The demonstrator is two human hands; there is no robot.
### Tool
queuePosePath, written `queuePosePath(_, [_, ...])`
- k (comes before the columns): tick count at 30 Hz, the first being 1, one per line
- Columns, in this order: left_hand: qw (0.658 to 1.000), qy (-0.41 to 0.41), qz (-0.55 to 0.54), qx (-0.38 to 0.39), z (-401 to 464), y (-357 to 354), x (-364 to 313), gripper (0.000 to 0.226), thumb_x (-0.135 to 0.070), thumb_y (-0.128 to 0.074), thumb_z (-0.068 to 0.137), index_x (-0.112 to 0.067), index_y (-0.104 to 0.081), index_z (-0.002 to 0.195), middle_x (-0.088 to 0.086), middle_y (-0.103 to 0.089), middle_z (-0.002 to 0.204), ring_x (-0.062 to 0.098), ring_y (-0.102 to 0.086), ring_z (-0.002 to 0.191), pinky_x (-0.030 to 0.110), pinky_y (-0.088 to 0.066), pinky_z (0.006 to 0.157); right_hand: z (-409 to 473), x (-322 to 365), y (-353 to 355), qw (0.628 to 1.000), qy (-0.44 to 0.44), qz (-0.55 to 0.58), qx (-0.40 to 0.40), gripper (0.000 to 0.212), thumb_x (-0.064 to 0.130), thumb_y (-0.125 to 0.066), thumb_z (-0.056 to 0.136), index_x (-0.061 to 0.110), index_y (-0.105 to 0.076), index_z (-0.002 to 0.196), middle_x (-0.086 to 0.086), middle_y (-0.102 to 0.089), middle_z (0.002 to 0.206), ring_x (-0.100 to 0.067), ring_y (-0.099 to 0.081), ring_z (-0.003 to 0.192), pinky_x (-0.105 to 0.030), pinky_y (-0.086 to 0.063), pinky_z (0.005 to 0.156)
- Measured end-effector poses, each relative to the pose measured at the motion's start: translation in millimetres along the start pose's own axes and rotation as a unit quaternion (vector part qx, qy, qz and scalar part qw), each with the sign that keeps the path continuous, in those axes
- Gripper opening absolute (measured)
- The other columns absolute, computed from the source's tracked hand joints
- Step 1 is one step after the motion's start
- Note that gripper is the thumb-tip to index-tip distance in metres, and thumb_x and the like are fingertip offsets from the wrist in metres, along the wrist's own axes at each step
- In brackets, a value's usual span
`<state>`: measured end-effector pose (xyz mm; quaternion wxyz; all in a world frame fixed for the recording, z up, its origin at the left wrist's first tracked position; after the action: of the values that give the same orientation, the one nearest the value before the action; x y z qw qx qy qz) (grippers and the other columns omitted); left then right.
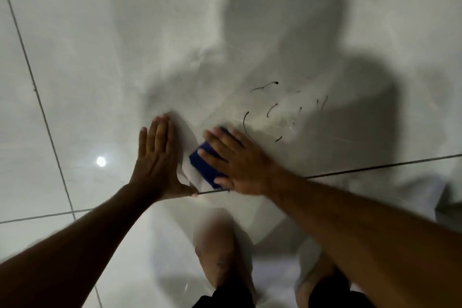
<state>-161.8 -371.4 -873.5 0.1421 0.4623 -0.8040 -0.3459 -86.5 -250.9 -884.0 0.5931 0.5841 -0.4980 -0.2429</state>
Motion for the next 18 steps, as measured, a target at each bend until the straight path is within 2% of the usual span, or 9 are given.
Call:
queuePosePath(2, [1.000,0.010,-0.015,-0.004,6,5,-2,0.179,-0.091,-0.067,0.023,0.007,0.012,0.151,0.027,0.020,0.160,0.040,0.023,0.148,0.054,0.008,0.121,37,-67,31,0.996,-0.061,-0.036,-0.052,0.074,0.055,-0.038,0.093,0.016,-0.022,0.154,-0.021,-0.021,0.161,-0.042,-0.019,0.149,-0.051,-0.005,0.119])
queuePosePath(4, [1.000,0.009,-0.026,-0.002,17,9,-11,0.182,-0.091,-0.068,0.022,0.007,0.018,0.149,0.029,0.027,0.157,0.042,0.028,0.146,0.054,0.009,0.121,28,-153,51,0.963,-0.258,-0.028,-0.071,0.074,0.054,-0.040,0.093,0.018,-0.020,0.155,-0.021,-0.020,0.162,-0.043,-0.019,0.148,-0.055,-0.005,0.119])
queuePosePath(6, [0.999,0.010,-0.033,0.009,27,12,-16,0.186,-0.091,-0.071,0.020,0.006,0.025,0.146,0.031,0.033,0.154,0.045,0.032,0.143,0.056,0.011,0.120,-36,-203,59,0.920,-0.384,-0.032,-0.069,0.070,0.052,-0.033,0.098,0.017,-0.015,0.156,-0.024,-0.015,0.162,-0.044,-0.015,0.149,-0.060,-0.007,0.118])
queuePosePath(9, [0.999,0.017,-0.039,0.016,36,10,-17,0.189,-0.091,-0.070,0.017,0.006,0.033,0.142,0.033,0.040,0.149,0.048,0.037,0.139,0.058,0.016,0.117,-139,-201,50,0.870,-0.490,-0.009,-0.055,0.070,0.051,-0.020,0.101,0.010,-0.009,0.156,-0.028,-0.013,0.161,-0.048,-0.013,0.148,-0.064,-0.015,0.117])
queuePosePath(11, [0.999,0.012,-0.047,0.017,35,9,-17,0.189,-0.093,-0.068,0.016,0.005,0.035,0.140,0.033,0.041,0.148,0.048,0.039,0.138,0.058,0.017,0.117,-160,-148,29,0.831,-0.555,0.015,-0.041,0.071,0.047,-0.028,0.101,0.004,-0.013,0.155,-0.033,-0.016,0.158,-0.052,-0.014,0.146,-0.065,-0.019,0.115])
queuePosePath(12, [0.999,0.010,-0.047,0.016,36,8,-16,0.189,-0.093,-0.068,0.016,0.004,0.038,0.139,0.032,0.043,0.147,0.047,0.040,0.137,0.058,0.018,0.116,-150,-117,16,0.830,-0.556,0.029,-0.032,0.072,0.045,-0.034,0.099,0.003,-0.015,0.154,-0.035,-0.017,0.157,-0.054,-0.014,0.145,-0.066,-0.019,0.115])
queuePosePath(14, [0.998,0.012,-0.052,0.017,36,9,-15,0.189,-0.092,-0.068,0.016,0.000,0.044,0.136,0.029,0.048,0.145,0.044,0.044,0.136,0.055,0.019,0.116,-96,-66,2,0.873,-0.484,0.053,-0.026,0.077,0.048,-0.038,0.095,0.005,-0.013,0.155,-0.034,-0.014,0.158,-0.055,-0.012,0.145,-0.067,-0.014,0.118])
queuePosePath(16, [0.998,0.017,-0.060,0.015,37,9,-15,0.189,-0.091,-0.070,0.016,-0.002,0.047,0.134,0.026,0.050,0.144,0.042,0.045,0.136,0.054,0.019,0.117,-32,-40,5,0.954,-0.294,0.055,-0.007,0.079,0.052,-0.040,0.094,0.012,-0.012,0.156,-0.028,-0.011,0.161,-0.050,-0.009,0.148,-0.061,-0.009,0.120])
queuePosePath(18, [0.998,0.023,-0.053,0.022,35,10,-15,0.189,-0.091,-0.070,0.016,-0.001,0.046,0.135,0.026,0.048,0.146,0.041,0.045,0.136,0.052,0.019,0.117,-3,-50,19,0.996,-0.083,0.013,-0.006,0.077,0.052,-0.043,0.093,0.013,-0.018,0.155,-0.025,-0.015,0.162,-0.046,-0.012,0.149,-0.056,-0.011,0.121])
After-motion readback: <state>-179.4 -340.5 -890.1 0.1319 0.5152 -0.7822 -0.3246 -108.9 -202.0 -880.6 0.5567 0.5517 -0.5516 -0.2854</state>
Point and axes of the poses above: each hand's wrist, its own z-axis towards the middle knuckle, its own y-axis out of the back of the hand, x = y × z, the point moved 9 cm from there along z, towards the middle knuckle
